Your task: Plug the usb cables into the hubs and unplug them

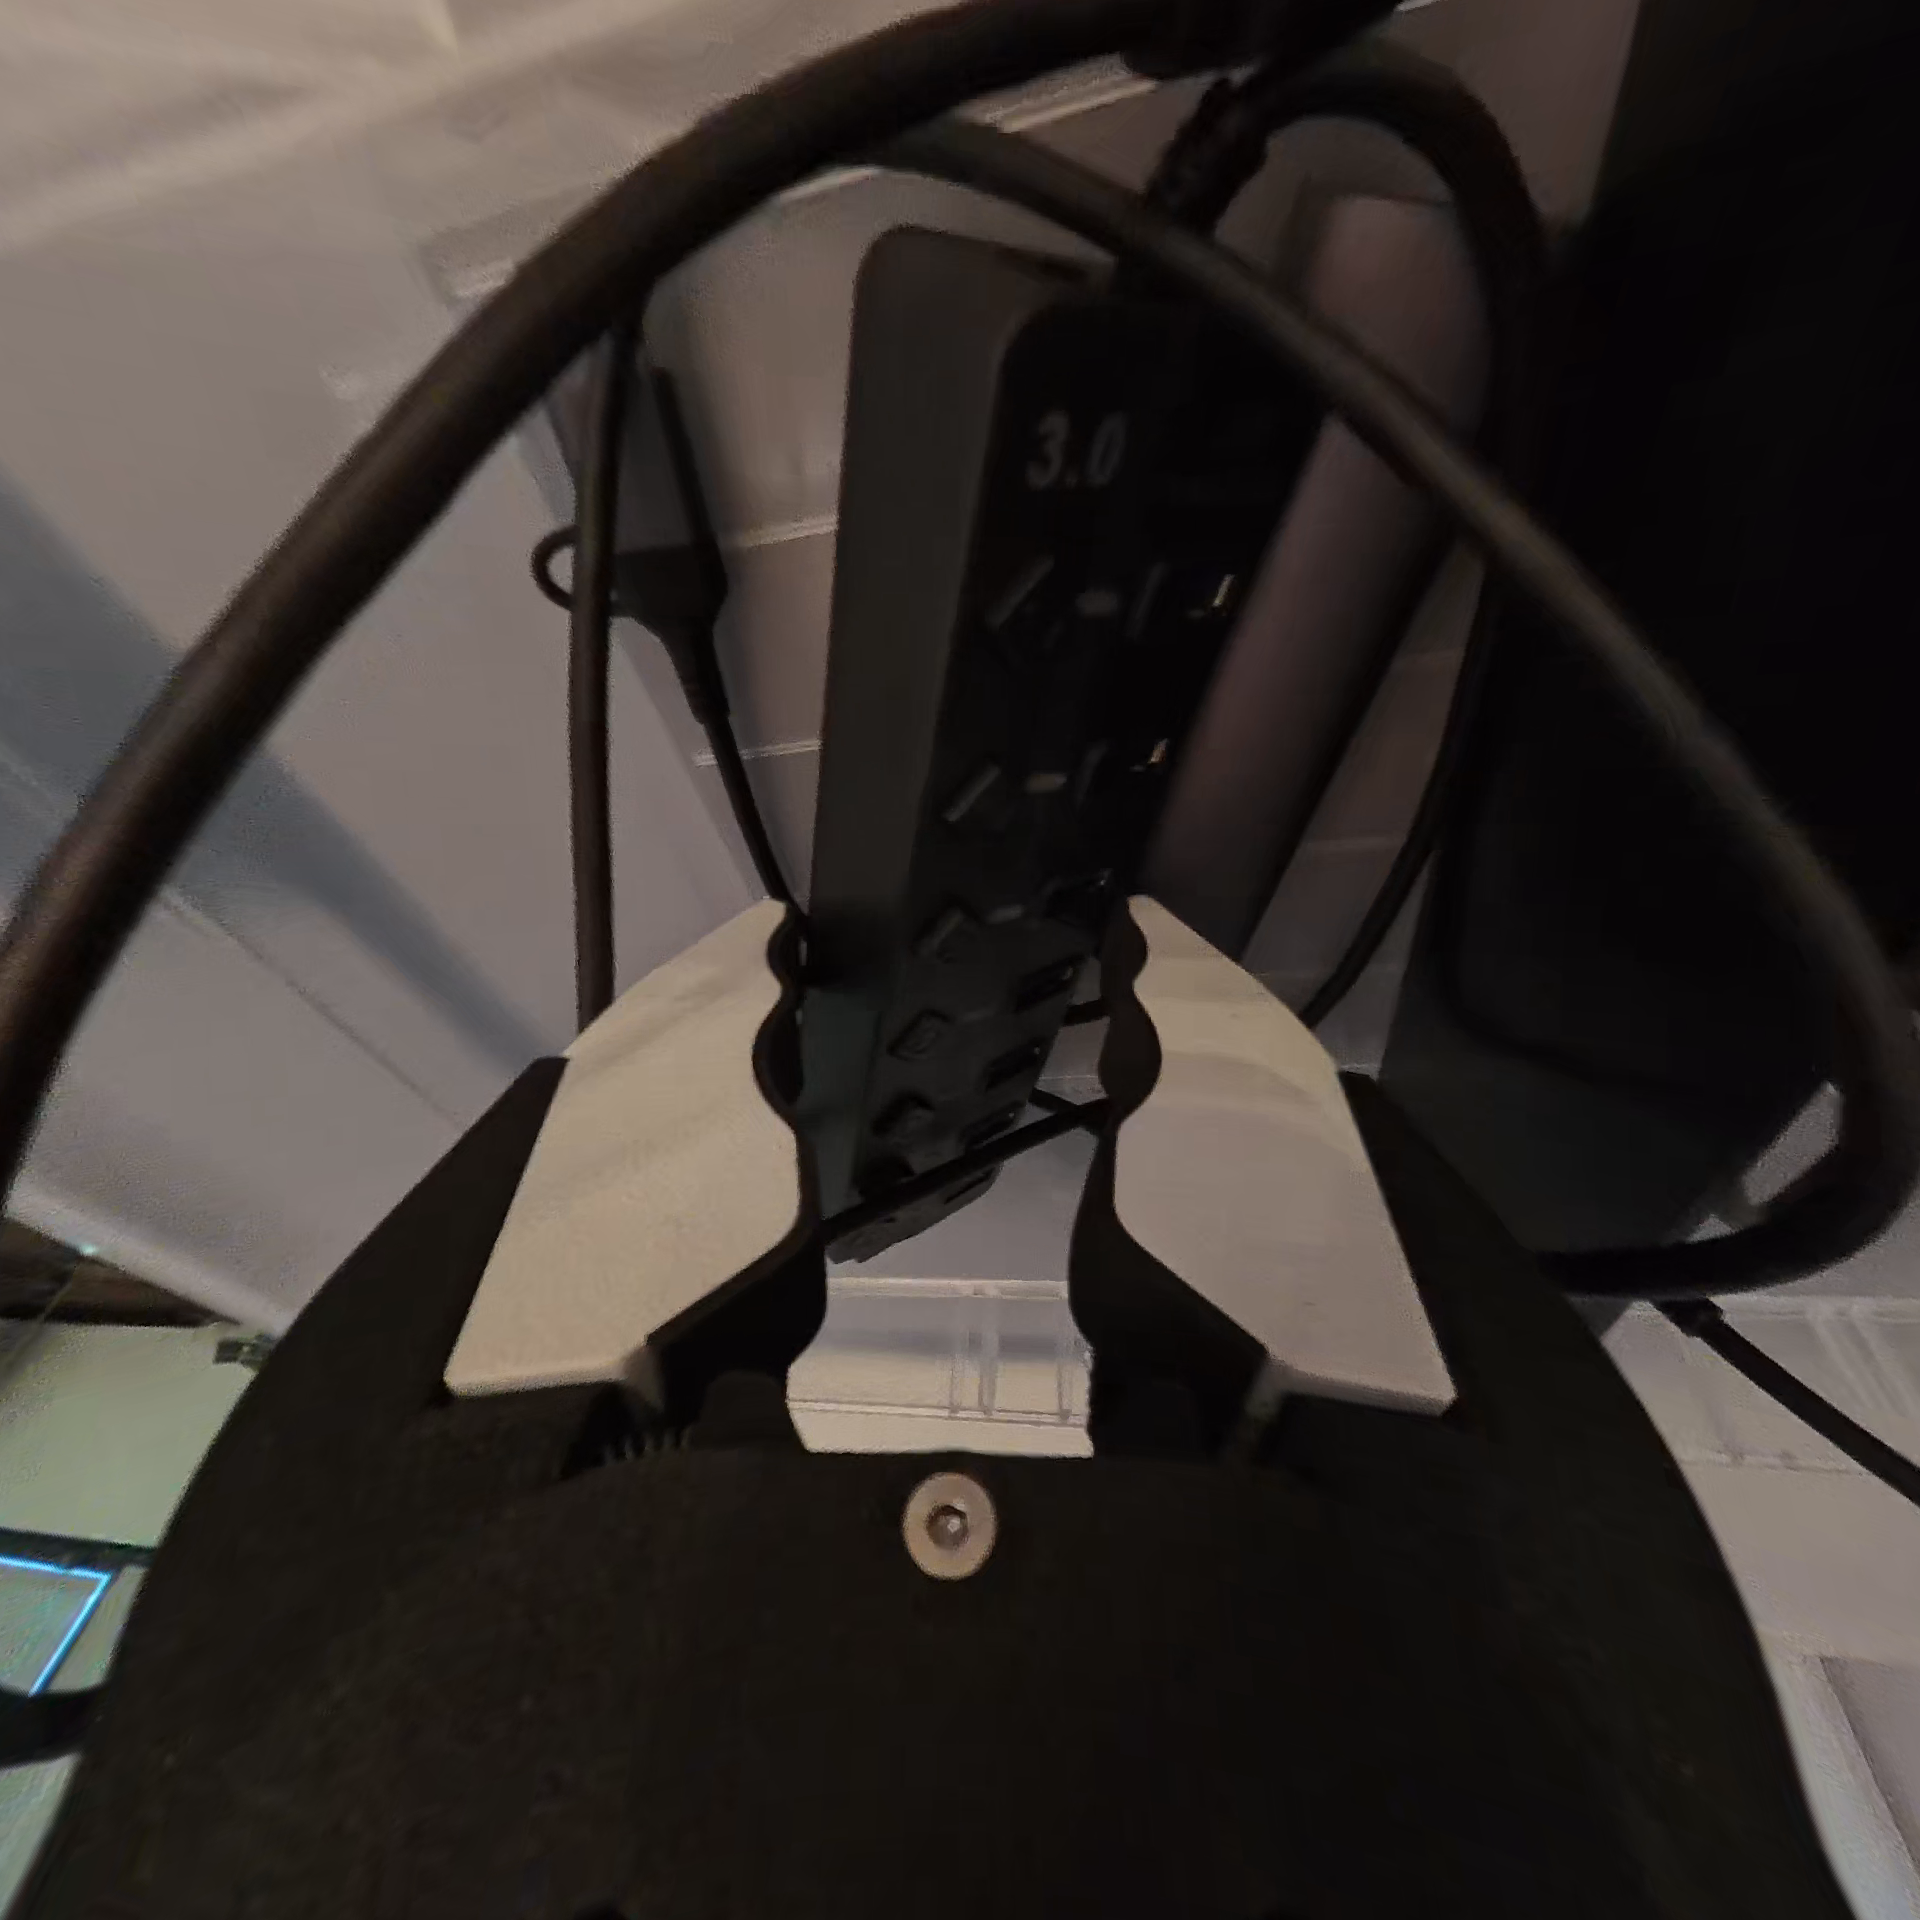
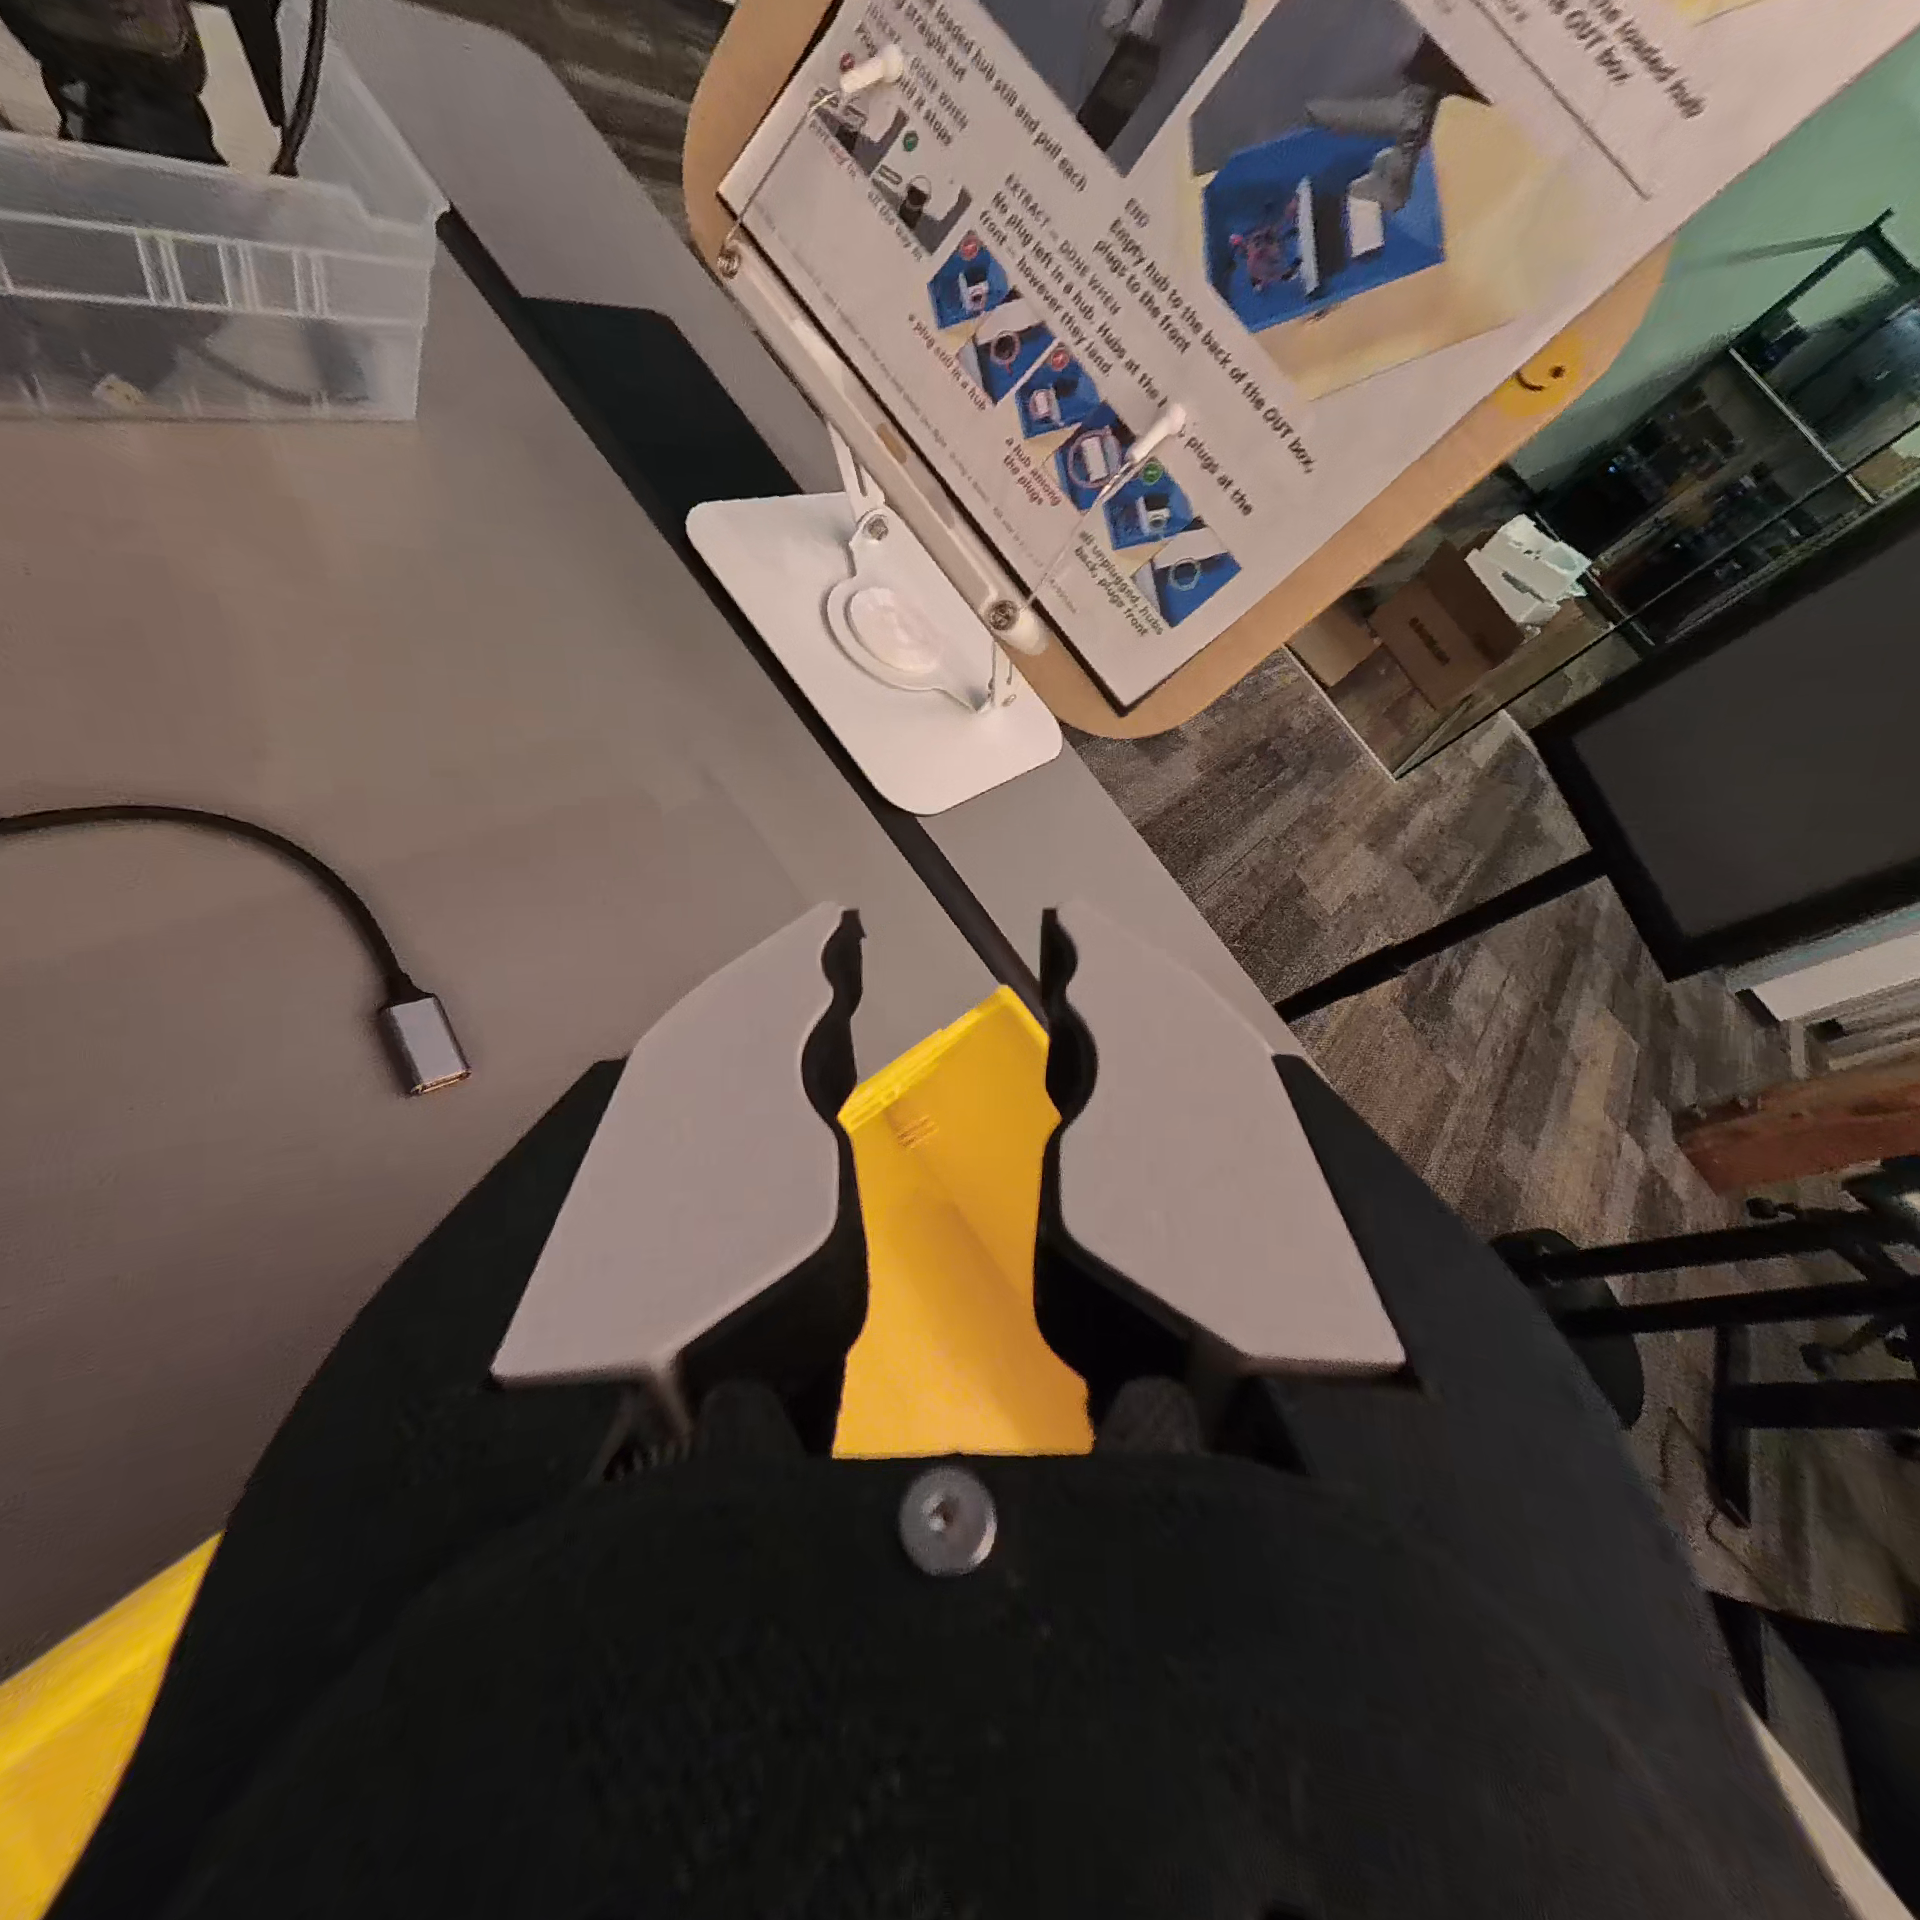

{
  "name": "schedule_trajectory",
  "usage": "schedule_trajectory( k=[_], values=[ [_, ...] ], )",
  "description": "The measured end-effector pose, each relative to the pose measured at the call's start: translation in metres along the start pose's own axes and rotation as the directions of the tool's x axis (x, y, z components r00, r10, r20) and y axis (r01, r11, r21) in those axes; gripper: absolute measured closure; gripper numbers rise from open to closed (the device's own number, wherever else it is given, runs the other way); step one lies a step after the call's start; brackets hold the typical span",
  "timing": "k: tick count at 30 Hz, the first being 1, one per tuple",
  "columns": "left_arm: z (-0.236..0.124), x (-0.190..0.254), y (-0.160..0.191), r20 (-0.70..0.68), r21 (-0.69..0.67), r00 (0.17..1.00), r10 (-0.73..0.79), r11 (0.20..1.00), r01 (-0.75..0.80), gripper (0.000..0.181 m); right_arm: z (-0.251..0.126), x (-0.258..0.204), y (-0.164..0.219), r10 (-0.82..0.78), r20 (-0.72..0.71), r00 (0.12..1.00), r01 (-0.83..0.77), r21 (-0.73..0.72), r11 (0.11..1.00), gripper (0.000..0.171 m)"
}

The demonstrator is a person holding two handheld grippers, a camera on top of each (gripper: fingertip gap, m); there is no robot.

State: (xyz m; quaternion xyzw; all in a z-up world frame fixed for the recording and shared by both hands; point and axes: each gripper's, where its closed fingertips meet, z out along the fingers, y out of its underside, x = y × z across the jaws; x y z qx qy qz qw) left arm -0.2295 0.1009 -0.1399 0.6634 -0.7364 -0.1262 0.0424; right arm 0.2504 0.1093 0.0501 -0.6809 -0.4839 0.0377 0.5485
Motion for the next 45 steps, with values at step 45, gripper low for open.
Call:
schedule_trajectory(
  k=[45],
  values=[
    [-0.377,-0.005,0.005,0.794,-0.107,0.593,-0.135,0.929,0.354,0.127,0.029,-0.131,-0.104,-0.092,0.350,0.932,-0.026,0.320,0.947,0.139]
  ],
)
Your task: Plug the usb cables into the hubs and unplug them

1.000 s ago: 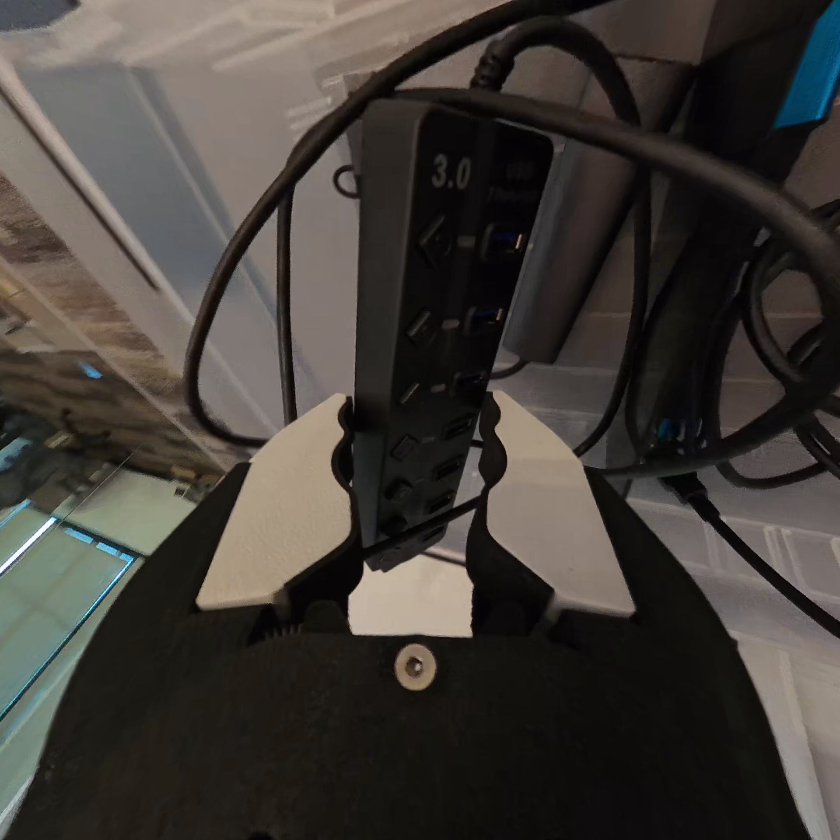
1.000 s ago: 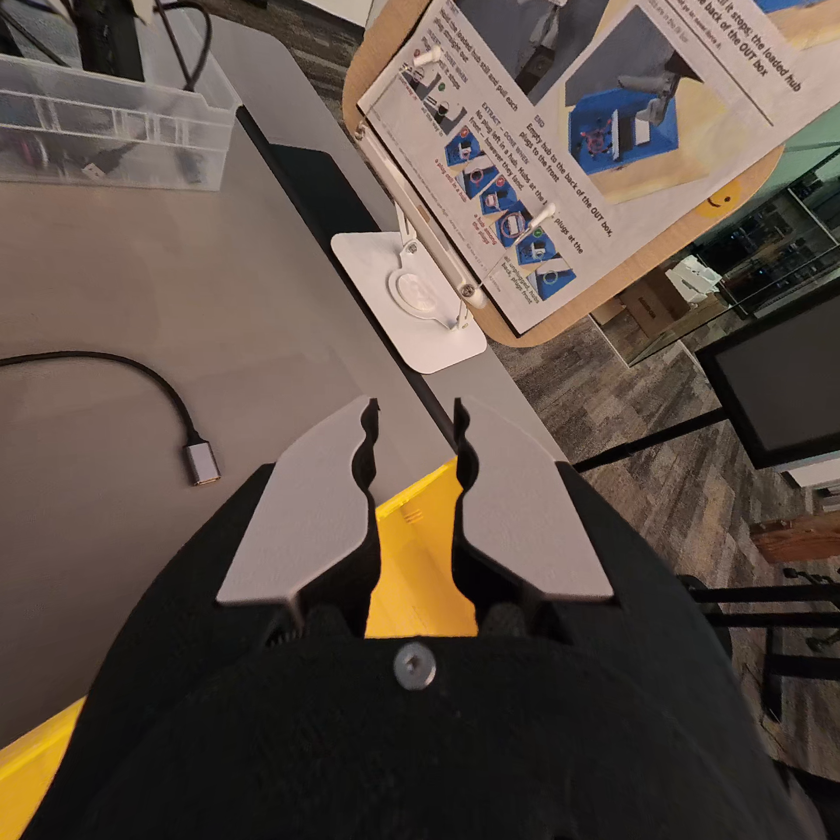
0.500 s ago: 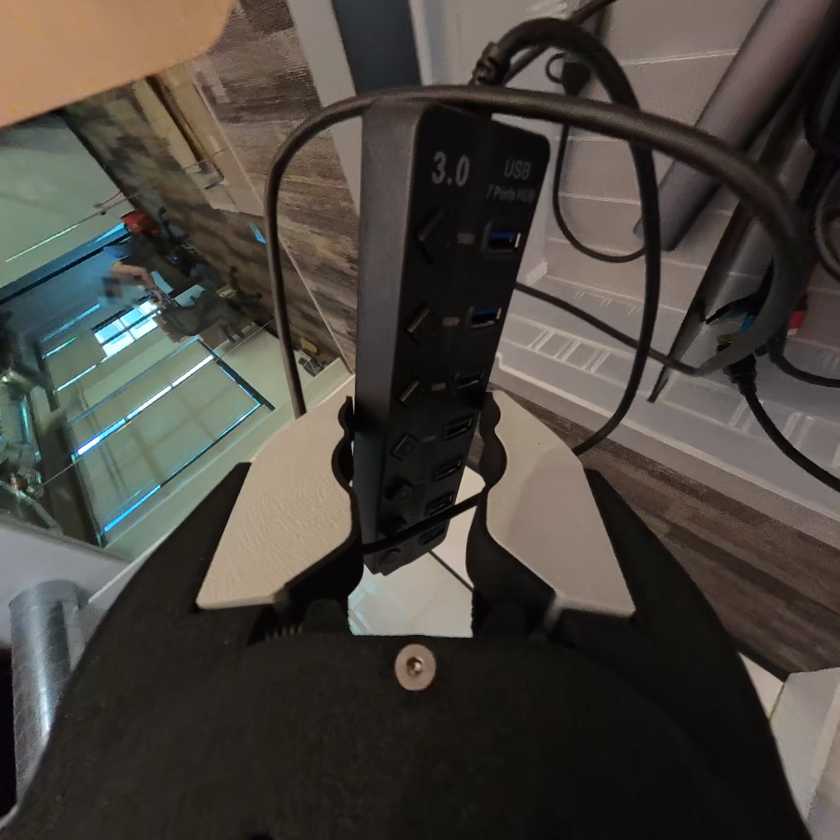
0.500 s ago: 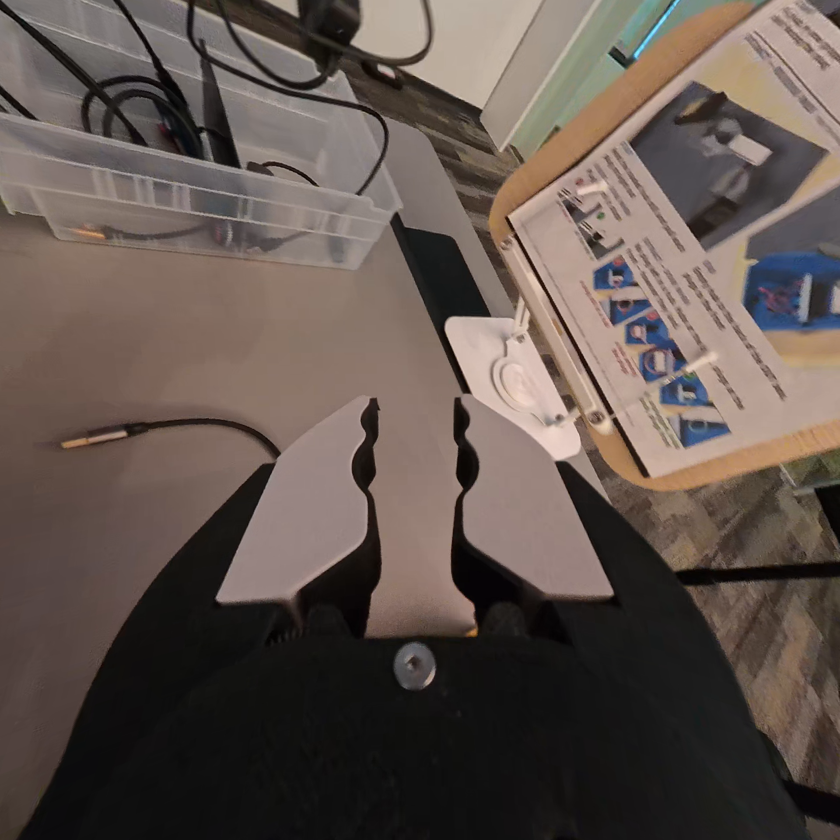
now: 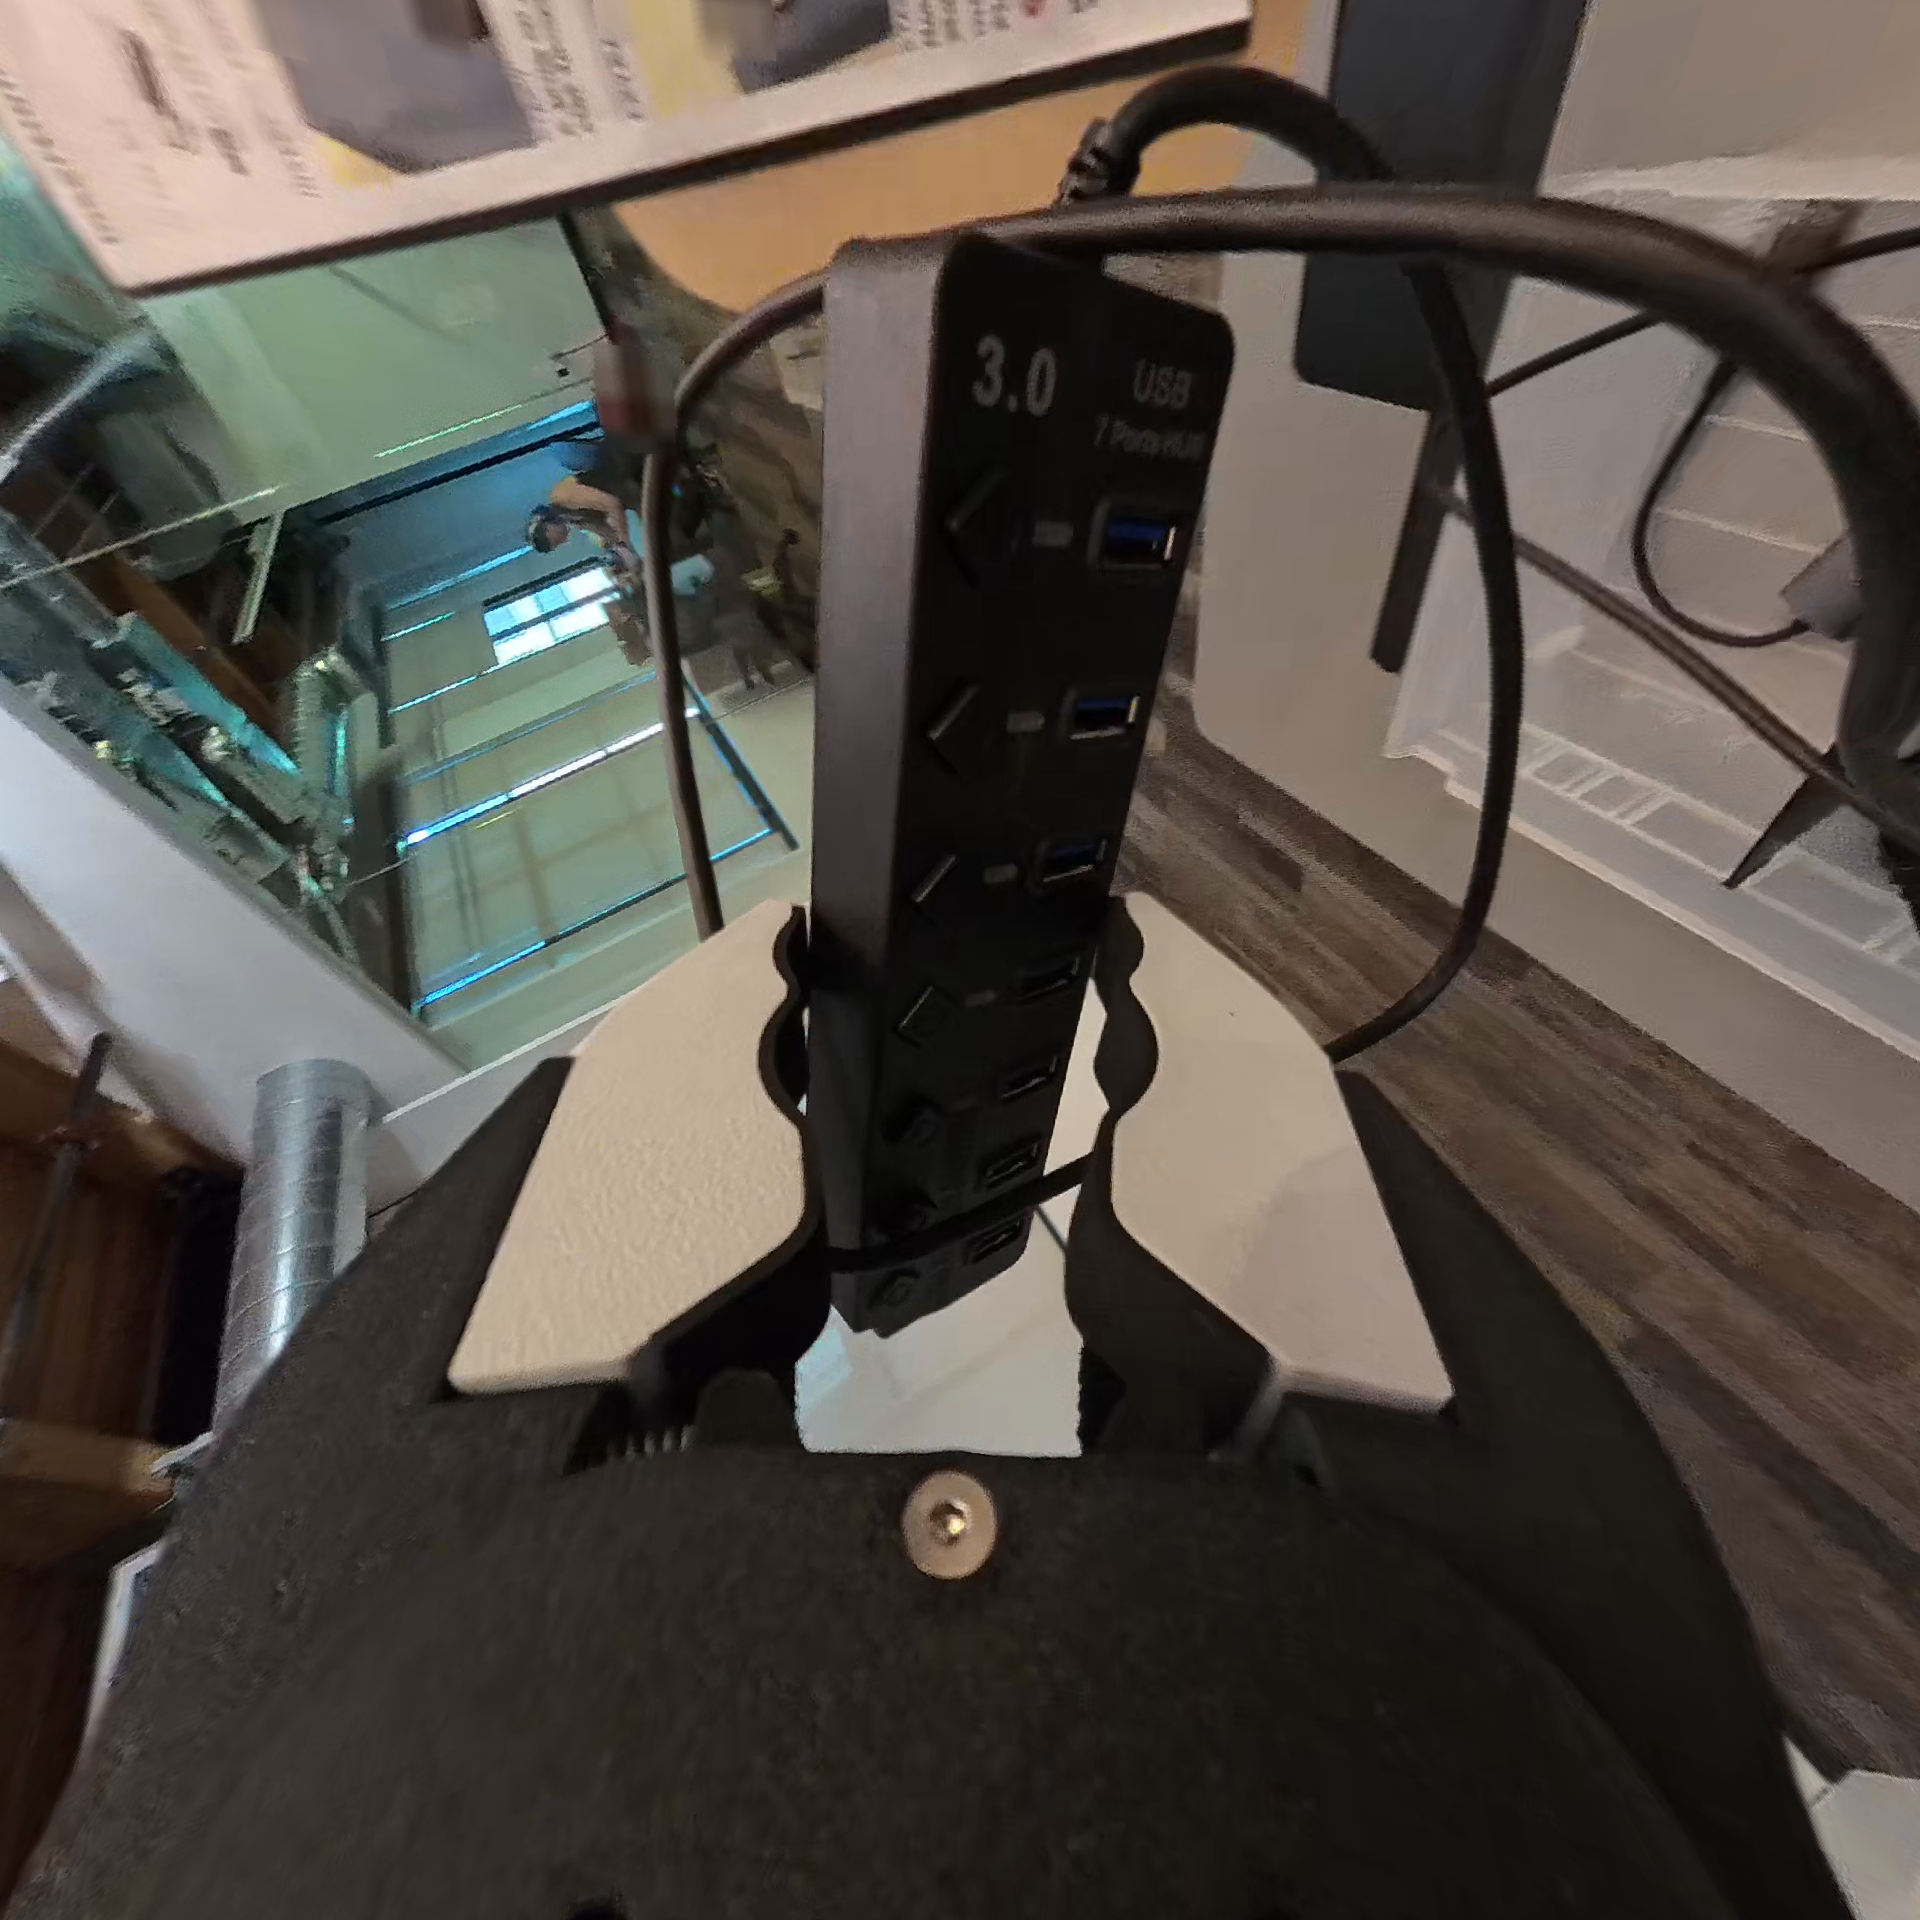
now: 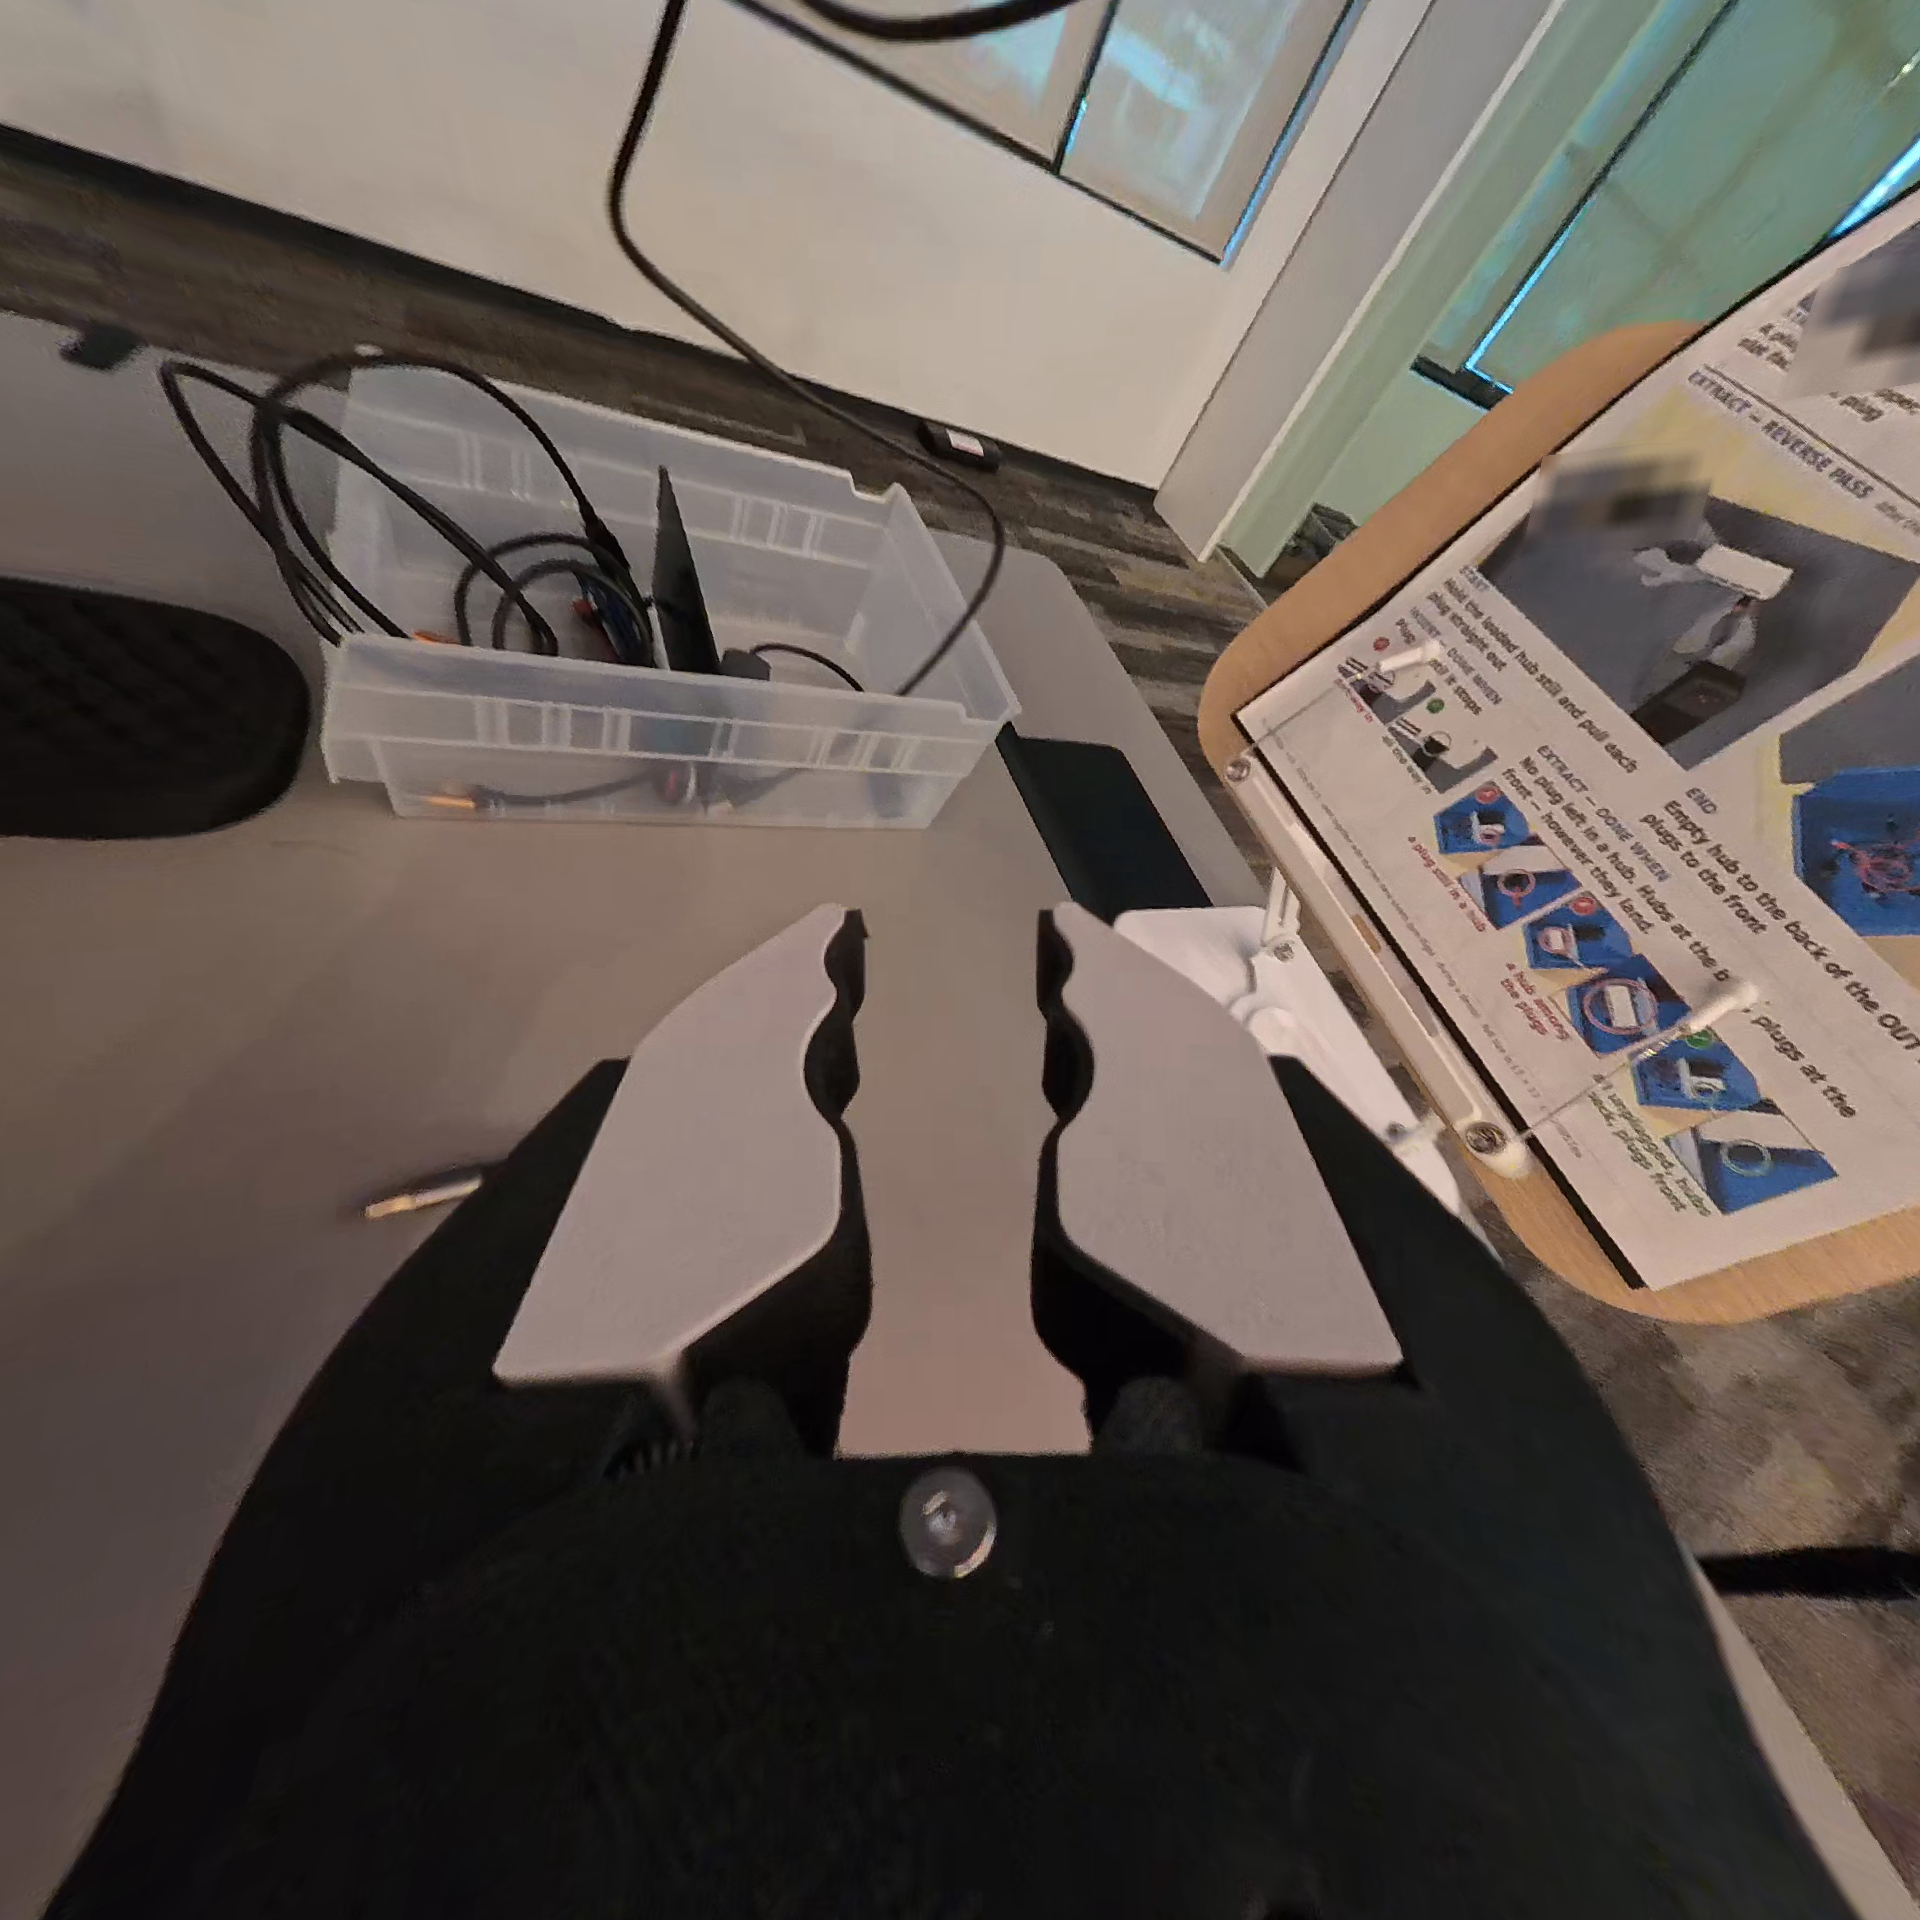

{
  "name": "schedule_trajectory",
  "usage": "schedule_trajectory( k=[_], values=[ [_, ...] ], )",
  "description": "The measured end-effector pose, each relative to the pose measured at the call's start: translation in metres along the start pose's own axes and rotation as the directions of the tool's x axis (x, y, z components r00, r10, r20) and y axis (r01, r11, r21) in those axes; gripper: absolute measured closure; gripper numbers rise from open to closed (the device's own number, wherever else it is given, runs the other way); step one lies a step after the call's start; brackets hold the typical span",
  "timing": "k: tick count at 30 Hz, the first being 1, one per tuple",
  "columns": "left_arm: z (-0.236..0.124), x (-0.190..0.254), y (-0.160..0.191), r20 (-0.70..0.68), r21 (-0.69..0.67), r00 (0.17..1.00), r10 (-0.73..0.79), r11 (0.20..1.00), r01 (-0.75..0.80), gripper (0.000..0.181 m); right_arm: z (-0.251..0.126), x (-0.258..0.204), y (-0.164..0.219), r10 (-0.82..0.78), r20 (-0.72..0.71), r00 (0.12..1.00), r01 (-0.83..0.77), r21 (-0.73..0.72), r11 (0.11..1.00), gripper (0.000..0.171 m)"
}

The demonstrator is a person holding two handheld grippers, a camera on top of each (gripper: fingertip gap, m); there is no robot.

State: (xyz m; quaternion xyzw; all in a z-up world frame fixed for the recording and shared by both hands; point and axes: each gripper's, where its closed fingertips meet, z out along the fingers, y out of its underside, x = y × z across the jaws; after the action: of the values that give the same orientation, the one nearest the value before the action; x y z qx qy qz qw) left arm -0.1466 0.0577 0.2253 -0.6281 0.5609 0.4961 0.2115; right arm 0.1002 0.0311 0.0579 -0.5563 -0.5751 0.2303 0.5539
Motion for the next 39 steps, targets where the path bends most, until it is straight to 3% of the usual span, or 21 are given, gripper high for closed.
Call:
schedule_trajectory(
  k=[12,16,19,25,28,34,37,39],
  values=[
    [-0.122,-0.118,-0.032,0.163,-0.045,0.987,-0.012,0.999,0.020,0.127,0.027,-0.035,-0.039,0.012,0.034,0.999,-0.019,0.221,0.975,0.132],
    [-0.162,-0.149,-0.043,0.196,-0.040,0.980,-0.038,0.998,0.046,0.128,0.041,-0.037,-0.045,0.126,0.026,0.992,-0.129,0.280,0.951,0.130],
    [-0.185,-0.161,-0.053,0.207,-0.028,0.977,-0.049,0.998,0.055,0.127,0.054,-0.018,-0.037,0.217,-0.113,0.970,-0.185,0.242,0.953,0.109],
    [-0.211,-0.158,-0.079,0.227,0.004,0.974,-0.025,1.000,0.024,0.127,0.005,0.042,-0.028,0.173,-0.520,0.836,-0.094,0.175,0.980,0.121],
    [-0.216,-0.150,-0.093,0.217,0.029,0.976,-0.025,0.999,0.020,0.128,-0.005,0.040,-0.034,0.193,-0.448,0.873,-0.097,0.229,0.969,0.120],
    [-0.197,-0.122,-0.120,0.185,0.095,0.981,-0.053,0.995,0.036,0.128,-0.054,0.007,-0.098,0.127,-0.200,0.972,-0.021,0.464,0.886,0.127],
    [-0.181,-0.095,-0.135,0.182,0.118,0.983,-0.028,0.993,0.007,0.128,-0.079,-0.008,-0.109,0.092,-0.054,0.994,-0.057,0.458,0.887,0.127],
    [-0.172,-0.071,-0.152,0.193,0.155,0.981,0.003,0.987,-0.033,0.128,-0.092,-0.003,-0.112,0.154,0.001,0.988,-0.134,0.503,0.854,0.123]
  ],
)
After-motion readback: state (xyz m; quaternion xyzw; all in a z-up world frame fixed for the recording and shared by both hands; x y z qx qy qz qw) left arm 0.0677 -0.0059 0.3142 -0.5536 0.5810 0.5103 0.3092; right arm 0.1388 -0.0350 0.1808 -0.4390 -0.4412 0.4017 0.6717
